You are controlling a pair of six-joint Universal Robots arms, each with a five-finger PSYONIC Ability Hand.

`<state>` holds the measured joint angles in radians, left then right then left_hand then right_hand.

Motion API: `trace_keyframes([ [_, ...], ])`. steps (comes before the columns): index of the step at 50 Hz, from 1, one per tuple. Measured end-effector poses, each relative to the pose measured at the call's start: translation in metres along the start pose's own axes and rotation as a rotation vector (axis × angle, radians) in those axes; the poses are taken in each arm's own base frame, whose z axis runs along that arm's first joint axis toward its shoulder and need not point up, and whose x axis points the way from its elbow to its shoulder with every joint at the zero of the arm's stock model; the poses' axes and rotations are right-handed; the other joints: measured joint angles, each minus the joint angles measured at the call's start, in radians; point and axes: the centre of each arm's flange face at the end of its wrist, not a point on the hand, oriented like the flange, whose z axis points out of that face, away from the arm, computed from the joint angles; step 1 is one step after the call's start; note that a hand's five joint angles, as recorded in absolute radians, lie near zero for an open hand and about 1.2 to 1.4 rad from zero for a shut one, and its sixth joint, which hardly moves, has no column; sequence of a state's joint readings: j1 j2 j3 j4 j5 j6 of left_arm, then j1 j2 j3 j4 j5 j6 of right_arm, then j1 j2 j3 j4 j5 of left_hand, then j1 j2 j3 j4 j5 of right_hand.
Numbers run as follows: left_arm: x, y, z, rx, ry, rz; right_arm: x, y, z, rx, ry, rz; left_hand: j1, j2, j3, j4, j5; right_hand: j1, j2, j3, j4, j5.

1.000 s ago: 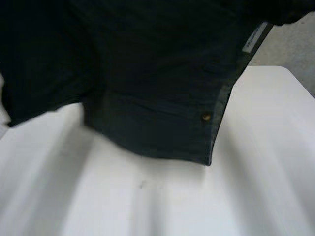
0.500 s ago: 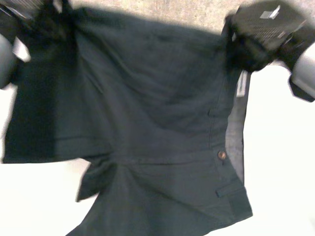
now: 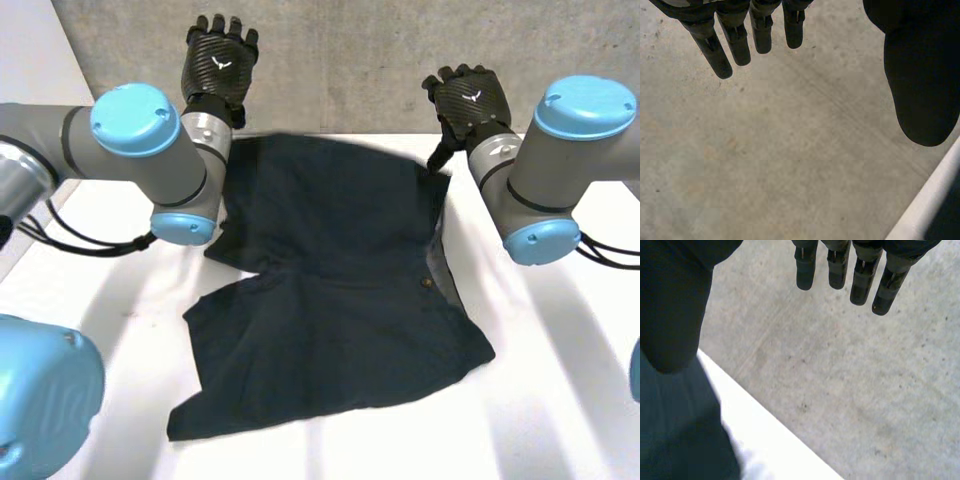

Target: Fold the shorts.

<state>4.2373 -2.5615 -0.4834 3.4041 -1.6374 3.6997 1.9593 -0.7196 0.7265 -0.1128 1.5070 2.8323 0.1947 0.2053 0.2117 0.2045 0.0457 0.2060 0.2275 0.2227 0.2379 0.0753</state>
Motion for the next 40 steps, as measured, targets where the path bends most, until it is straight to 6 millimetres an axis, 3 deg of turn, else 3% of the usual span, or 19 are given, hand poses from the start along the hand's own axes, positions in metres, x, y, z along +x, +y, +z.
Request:
trace_keyframes([
  [5, 0.004, -0.001, 0.001, 0.004, -0.002, -0.006, 0.0, 0.003, -0.006, -0.067, -0.003, -0.009, 0.0, -0.003, -0.001, -0.001, 0.0, 0.0, -0.006, -0.01, -0.004, -0.003],
  [10, 0.0, -0.009, -0.009, -0.058, -0.002, -0.01, 0.004, -0.012, -0.023, -0.119, -0.026, -0.029, 0.0, -0.003, -0.001, -0.001, 0.0, 0.0, -0.006, -0.01, -0.004, -0.003],
  [14, -0.01, -0.019, -0.029, -0.155, 0.022, -0.014, 0.006, -0.027, -0.046, -0.158, -0.067, -0.068, 0.0, -0.003, -0.001, -0.001, 0.0, 0.0, -0.006, -0.01, -0.004, -0.003],
  [19, -0.025, -0.038, -0.082, -0.32, 0.099, -0.057, 0.001, -0.036, -0.09, -0.239, -0.199, -0.141, 0.0, -0.003, -0.001, -0.001, 0.0, 0.0, -0.006, -0.01, -0.004, -0.003],
  [20, -0.025, -0.038, -0.082, -0.32, 0.099, -0.057, 0.001, -0.036, -0.09, -0.239, -0.199, -0.141, 0.0, -0.003, -0.001, -0.001, 0.0, 0.0, -0.006, -0.01, -0.004, -0.003],
  [22, -0.03, -0.049, -0.116, -0.39, 0.143, -0.102, -0.007, -0.03, -0.117, -0.303, -0.299, -0.166, 0.025, 0.018, 0.017, 0.019, 0.015, 0.0, -0.006, -0.01, -0.004, -0.003],
  [26, -0.032, -0.06, -0.155, -0.447, 0.189, -0.151, -0.014, -0.02, -0.145, -0.371, -0.388, -0.175, 0.141, 0.118, 0.11, 0.12, 0.108, 0.005, 0.003, -0.003, 0.001, 0.0],
  [29, -0.032, -0.069, -0.196, -0.49, 0.239, -0.18, -0.017, -0.006, -0.169, -0.432, -0.451, -0.181, 0.175, 0.164, 0.156, 0.166, 0.153, 0.102, 0.131, 0.137, 0.119, 0.105],
  [30, -0.032, -0.07, -0.2, -0.493, 0.244, -0.181, -0.018, -0.004, -0.172, -0.439, -0.457, -0.182, 0.175, 0.166, 0.159, 0.168, 0.155, 0.102, 0.131, 0.137, 0.119, 0.105],
  [31, -0.03, -0.072, -0.222, -0.514, 0.274, -0.184, -0.019, 0.004, -0.183, -0.465, -0.484, -0.185, 0.185, 0.182, 0.174, 0.182, 0.17, 0.139, 0.169, 0.18, 0.165, 0.142],
  [37, -0.022, -0.071, -0.288, -0.58, 0.385, -0.165, -0.019, 0.03, -0.21, -0.501, -0.533, -0.187, 0.293, 0.276, 0.27, 0.281, 0.267, 0.173, 0.18, 0.224, 0.209, 0.18],
  [40, -0.018, -0.067, -0.309, -0.61, 0.428, -0.152, -0.018, 0.038, -0.215, -0.497, -0.53, -0.184, 0.305, 0.294, 0.286, 0.3, 0.285, 0.183, 0.18, 0.235, 0.22, 0.191],
])
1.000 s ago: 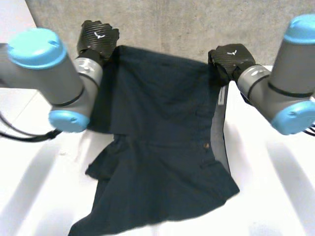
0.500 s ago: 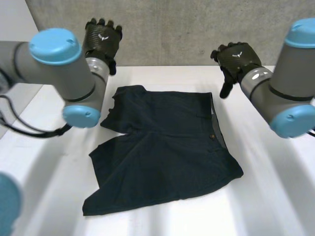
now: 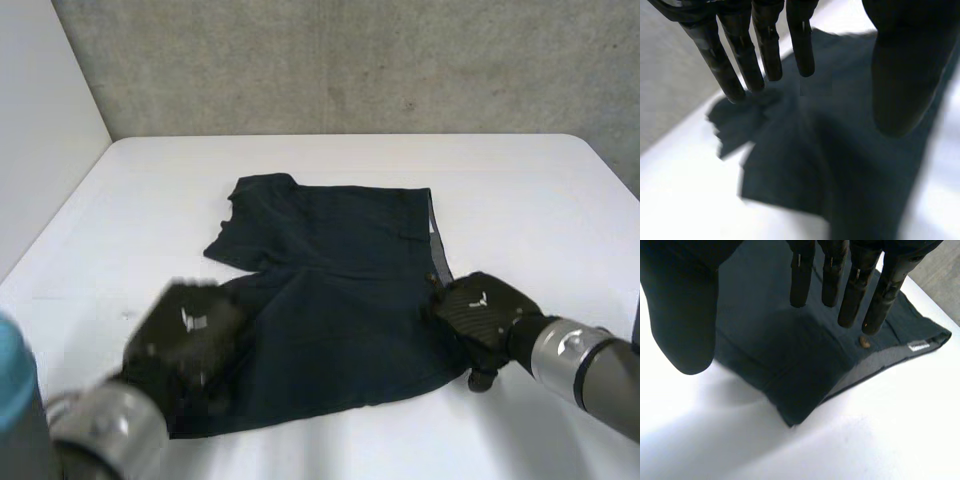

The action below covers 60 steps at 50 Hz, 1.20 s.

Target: Fold the shorts.

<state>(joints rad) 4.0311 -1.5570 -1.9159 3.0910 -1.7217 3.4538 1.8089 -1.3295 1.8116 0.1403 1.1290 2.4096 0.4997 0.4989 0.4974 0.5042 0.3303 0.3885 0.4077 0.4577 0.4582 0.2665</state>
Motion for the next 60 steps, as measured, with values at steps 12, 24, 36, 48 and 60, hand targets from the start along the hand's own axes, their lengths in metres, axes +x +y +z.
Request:
trace_keyframes([
  [12, 0.023, 0.056, -0.02, -0.177, 0.089, 0.048, 0.002, 0.029, 0.012, 0.066, 0.039, 0.007, 0.048, 0.049, 0.051, 0.048, 0.049, 0.153, 0.23, 0.18, 0.174, 0.167],
  [24, 0.019, 0.072, -0.002, -0.238, 0.056, 0.033, 0.009, 0.04, 0.032, 0.087, 0.068, -0.012, -0.024, -0.027, -0.023, -0.04, -0.043, 0.333, 0.463, 0.416, 0.417, 0.386],
  [36, 0.006, 0.068, 0.022, -0.137, -0.035, -0.008, 0.011, 0.042, 0.037, 0.083, 0.07, -0.008, -0.024, -0.027, -0.028, -0.04, -0.043, 0.314, 0.401, 0.352, 0.352, 0.371],
  [48, -0.005, 0.058, 0.033, -0.066, -0.089, -0.03, 0.011, 0.042, 0.036, 0.074, 0.065, 0.01, -0.024, -0.027, -0.028, -0.04, -0.043, 0.235, 0.309, 0.239, 0.24, 0.282],
  [60, -0.006, 0.058, 0.038, -0.058, -0.097, -0.033, 0.011, 0.044, 0.041, 0.072, 0.059, 0.013, -0.024, -0.027, -0.028, -0.04, -0.043, 0.477, 0.711, 0.658, 0.662, 0.63],
])
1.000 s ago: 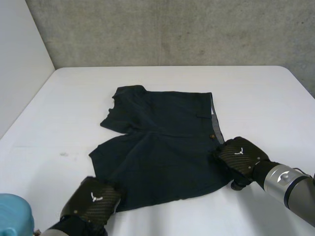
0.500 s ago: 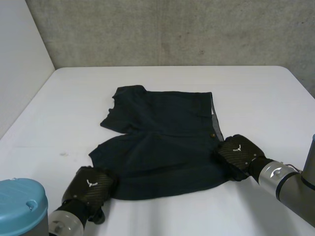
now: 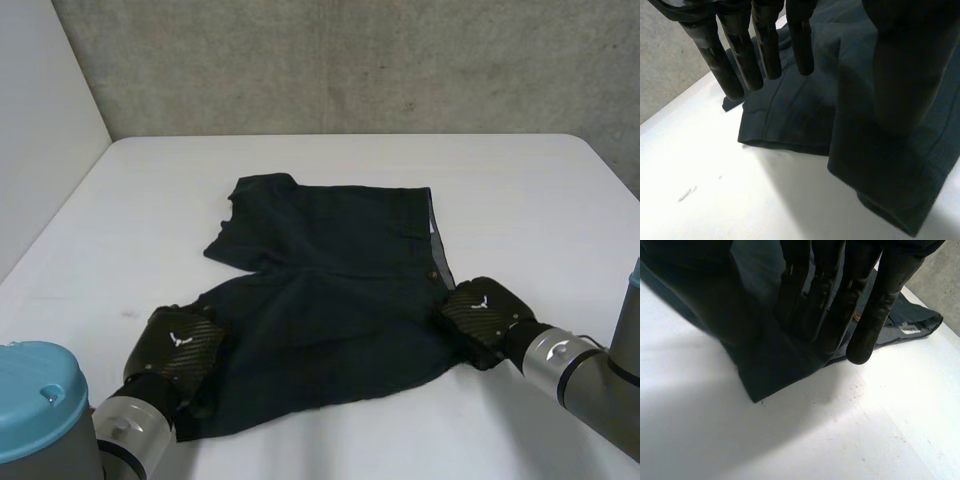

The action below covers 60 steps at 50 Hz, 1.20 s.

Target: Fold the shorts.

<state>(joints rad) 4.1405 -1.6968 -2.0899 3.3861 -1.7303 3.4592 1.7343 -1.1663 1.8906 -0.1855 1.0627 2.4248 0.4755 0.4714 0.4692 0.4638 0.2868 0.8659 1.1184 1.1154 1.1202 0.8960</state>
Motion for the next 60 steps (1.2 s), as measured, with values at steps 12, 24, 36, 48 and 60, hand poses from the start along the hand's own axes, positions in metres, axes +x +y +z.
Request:
trace_keyframes([
  [12, 0.001, 0.001, -0.009, -0.022, 0.013, 0.015, 0.006, -0.002, 0.001, -0.003, 0.028, 0.054, 0.0, 0.0, 0.0, 0.001, 0.002, 0.027, 0.057, 0.065, 0.068, 0.06],
  [24, -0.006, -0.014, -0.045, 0.024, 0.024, 0.019, 0.015, -0.008, -0.005, -0.011, 0.1, 0.182, 0.004, 0.026, 0.027, 0.039, 0.044, 0.027, 0.057, 0.065, 0.068, 0.06],
  [36, 0.009, 0.009, -0.046, -0.072, 0.094, 0.05, 0.015, -0.005, -0.003, -0.034, 0.123, 0.209, 0.087, 0.088, 0.09, 0.103, 0.104, 0.027, 0.057, 0.065, 0.068, 0.06],
  [48, 0.022, 0.023, -0.026, -0.106, 0.15, 0.056, 0.015, -0.004, -0.004, -0.036, 0.121, 0.209, 0.049, 0.038, 0.044, 0.036, 0.035, 0.027, 0.057, 0.065, 0.069, 0.06],
  [60, 0.026, 0.025, -0.009, -0.09, 0.14, 0.057, 0.014, -0.004, -0.004, -0.034, 0.115, 0.209, 0.049, 0.038, 0.044, 0.035, 0.034, 0.027, 0.057, 0.065, 0.072, 0.063],
])
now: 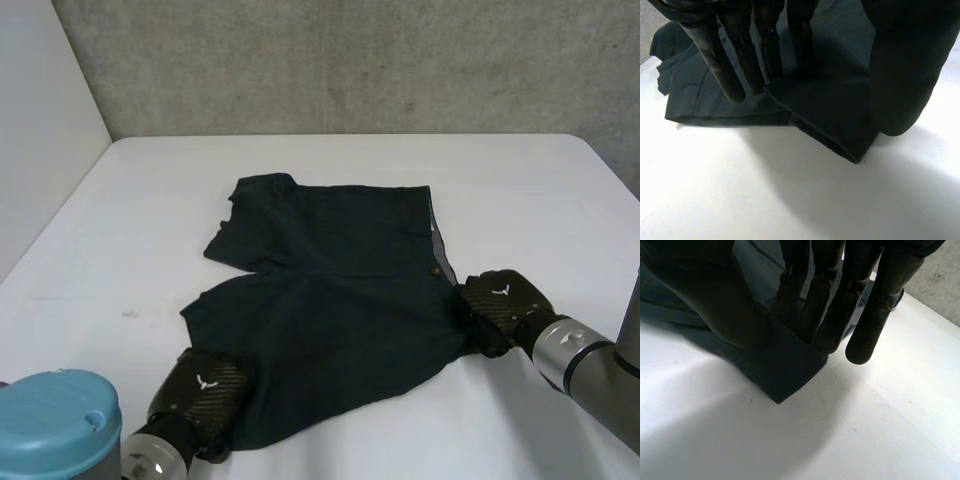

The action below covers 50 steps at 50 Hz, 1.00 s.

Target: Fold the shorts.

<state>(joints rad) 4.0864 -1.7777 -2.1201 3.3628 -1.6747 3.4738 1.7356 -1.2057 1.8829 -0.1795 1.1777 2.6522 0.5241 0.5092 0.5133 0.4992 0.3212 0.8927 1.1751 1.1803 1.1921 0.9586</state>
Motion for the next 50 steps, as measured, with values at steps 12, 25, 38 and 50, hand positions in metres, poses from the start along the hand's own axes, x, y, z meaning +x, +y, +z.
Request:
trace_keyframes([
  [12, 0.001, 0.003, 0.01, -0.012, 0.0, 0.002, -0.001, 0.0, 0.0, 0.0, -0.002, 0.0, 0.213, 0.43, 0.45, 0.473, 0.461, 0.0, 0.0, 0.0, 0.0, 0.012],
  [25, -0.016, -0.036, -0.009, 0.165, -0.08, -0.02, -0.003, -0.002, -0.004, 0.002, -0.001, -0.004, 0.565, 0.68, 0.681, 0.692, 0.684, 0.0, 0.0, 0.0, 0.0, 0.012],
  [38, -0.018, -0.032, -0.03, 0.063, -0.048, -0.011, -0.011, -0.022, -0.044, -0.105, -0.078, -0.145, 0.568, 0.68, 0.681, 0.692, 0.684, 0.0, 0.0, 0.0, 0.0, 0.012],
  [50, -0.012, -0.019, -0.062, -0.167, 0.057, 0.025, -0.036, -0.03, -0.112, -0.337, -0.33, -0.374, 0.568, 0.68, 0.681, 0.693, 0.684, 0.0, 0.0, 0.0, 0.0, 0.012],
])
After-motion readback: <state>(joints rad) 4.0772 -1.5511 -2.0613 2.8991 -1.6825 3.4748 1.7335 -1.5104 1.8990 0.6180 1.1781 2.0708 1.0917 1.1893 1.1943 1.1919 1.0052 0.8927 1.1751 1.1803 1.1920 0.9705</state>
